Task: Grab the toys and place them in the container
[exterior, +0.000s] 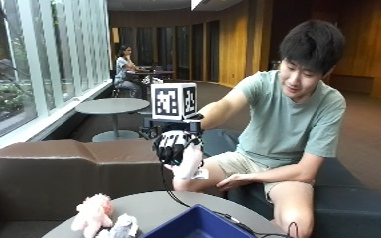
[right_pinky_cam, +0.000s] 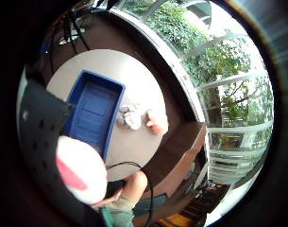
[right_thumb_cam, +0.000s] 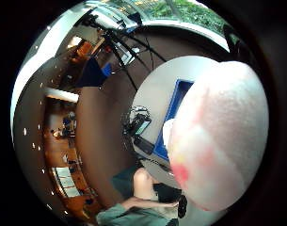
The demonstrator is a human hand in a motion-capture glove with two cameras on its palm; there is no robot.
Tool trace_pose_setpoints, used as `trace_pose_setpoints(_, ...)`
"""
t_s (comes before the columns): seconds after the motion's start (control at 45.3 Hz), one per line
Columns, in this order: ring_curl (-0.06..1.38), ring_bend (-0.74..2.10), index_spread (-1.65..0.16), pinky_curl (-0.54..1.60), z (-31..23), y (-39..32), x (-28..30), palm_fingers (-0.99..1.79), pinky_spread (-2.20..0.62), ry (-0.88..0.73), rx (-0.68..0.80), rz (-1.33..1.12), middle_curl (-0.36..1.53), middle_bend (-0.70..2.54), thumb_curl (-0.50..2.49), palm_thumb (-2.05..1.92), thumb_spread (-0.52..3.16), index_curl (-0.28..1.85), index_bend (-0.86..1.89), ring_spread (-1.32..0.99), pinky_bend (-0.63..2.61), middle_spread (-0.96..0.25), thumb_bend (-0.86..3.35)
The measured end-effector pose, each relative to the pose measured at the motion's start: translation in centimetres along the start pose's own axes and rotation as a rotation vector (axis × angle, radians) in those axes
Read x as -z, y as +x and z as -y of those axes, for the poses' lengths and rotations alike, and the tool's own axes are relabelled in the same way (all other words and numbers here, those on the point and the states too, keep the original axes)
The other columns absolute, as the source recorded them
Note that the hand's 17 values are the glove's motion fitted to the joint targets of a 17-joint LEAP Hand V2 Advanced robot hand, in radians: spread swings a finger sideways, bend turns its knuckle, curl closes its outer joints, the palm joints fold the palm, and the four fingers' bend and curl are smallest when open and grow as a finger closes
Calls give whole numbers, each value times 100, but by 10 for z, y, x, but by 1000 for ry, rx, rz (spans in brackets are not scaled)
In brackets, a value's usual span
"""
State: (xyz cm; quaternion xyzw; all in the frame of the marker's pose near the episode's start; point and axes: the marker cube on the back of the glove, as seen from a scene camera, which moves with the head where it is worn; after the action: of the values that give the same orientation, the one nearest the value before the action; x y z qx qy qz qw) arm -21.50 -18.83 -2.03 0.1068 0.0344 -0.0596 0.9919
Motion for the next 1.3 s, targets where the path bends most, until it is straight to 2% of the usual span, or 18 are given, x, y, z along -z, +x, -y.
trace_pose_setpoints(0.265, 70, 154, -43, 64, 19, -11, -55, 56, -36, -73, -41, 81, 95, 119, 103, 71, 30, 84, 95, -39, 136, -31, 9)
trace_pose_setpoints(0.596, 69, 154, -42, 62, 23, -21, -106, 32, -34, -150, -43, -52, 95, 108, 105, 72, 41, 94, 71, -39, 144, -34, 5)
trace_pose_setpoints(0.618, 68, 154, -41, 61, 23, -20, -107, 30, -34, -152, -45, -55, 94, 106, 105, 72, 42, 94, 70, -39, 143, -35, 5)
trace_pose_setpoints(0.64, 69, 157, -41, 63, 23, -20, -109, 5, -34, -152, -46, -56, 87, 75, 106, 74, 49, 94, 69, -39, 152, -35, 8)
trace_pose_setpoints(0.662, 69, 155, -40, 62, 22, -20, -111, 24, -33, -153, -46, -55, 94, 99, 105, 71, 47, 96, 68, -38, 145, -35, 4)
trace_pose_setpoints(0.75, 66, 153, -40, 58, 20, -19, -114, 25, -32, -155, -45, -38, 92, 97, 104, 70, 52, 94, 59, -38, 142, -36, 3)
trace_pose_setpoints(0.772, 67, 156, -40, 59, 19, -19, -114, 4, -32, -155, -44, -35, 83, 65, 104, 71, 58, 95, 60, -38, 151, -35, 4)
trace_pose_setpoints(0.794, 68, 158, -39, 60, 19, -19, -114, 3, -32, -154, -43, -33, 83, 60, 103, 71, 60, 97, 61, -38, 153, -34, 4)
trace_pose_setpoints(0.816, 66, 153, -39, 57, 18, -19, -113, 19, -32, -153, -41, -35, 90, 85, 103, 69, 59, 96, 57, -37, 145, -36, 2)
trace_pose_setpoints(0.838, 65, 152, -39, 56, 18, -19, -113, 20, -31, -152, -39, -39, 88, 85, 103, 70, 60, 94, 53, -37, 144, -36, 2)
trace_pose_setpoints(0.861, 66, 156, -39, 57, 18, -18, -112, 3, -31, -151, -37, -43, 79, 54, 102, 70, 66, 95, 56, -37, 152, -34, 3)
trace_pose_setpoints(0.883, 65, 152, -38, 55, 17, -18, -111, 19, -31, -152, -37, -47, 88, 81, 102, 69, 64, 95, 52, -37, 145, -36, 1)
trace_pose_setpoints(0.949, 62, 149, -38, 53, 16, -16, -109, 22, -31, -173, -46, -46, 87, 82, 102, 69, 67, 94, 46, -37, 143, -37, 1)
trace_pose_setpoints(0.971, 64, 154, -38, 55, 15, -15, -109, 6, -31, -189, -51, -43, 78, 51, 101, 70, 72, 95, 50, -37, 151, -35, 2)
trace_pose_setpoints(0.993, 63, 150, -37, 53, 15, -14, -108, 22, -31, -209, -55, -39, 87, 78, 101, 69, 70, 96, 46, -37, 143, -37, 0)
trace_pose_setpoints(1.059, 61, 147, -36, 51, 13, -11, -106, 17, -30, -273, -64, -47, 84, 75, 98, 64, 80, 93, 37, -36, 139, -37, -2)
trace_pose_setpoints(1.103, 59, 136, -33, 52, 12, -9, -104, -27, -22, -289, -62, -65, 79, 61, 90, 49, 91, 87, 20, -33, 138, -33, -9)
trace_pose_setpoints(1.302, 47, 99, -26, 45, 7, 5, -81, -32, -7, -230, -58, -51, 67, 37, 71, 28, 110, 65, 6, -22, 128, -16, -5)
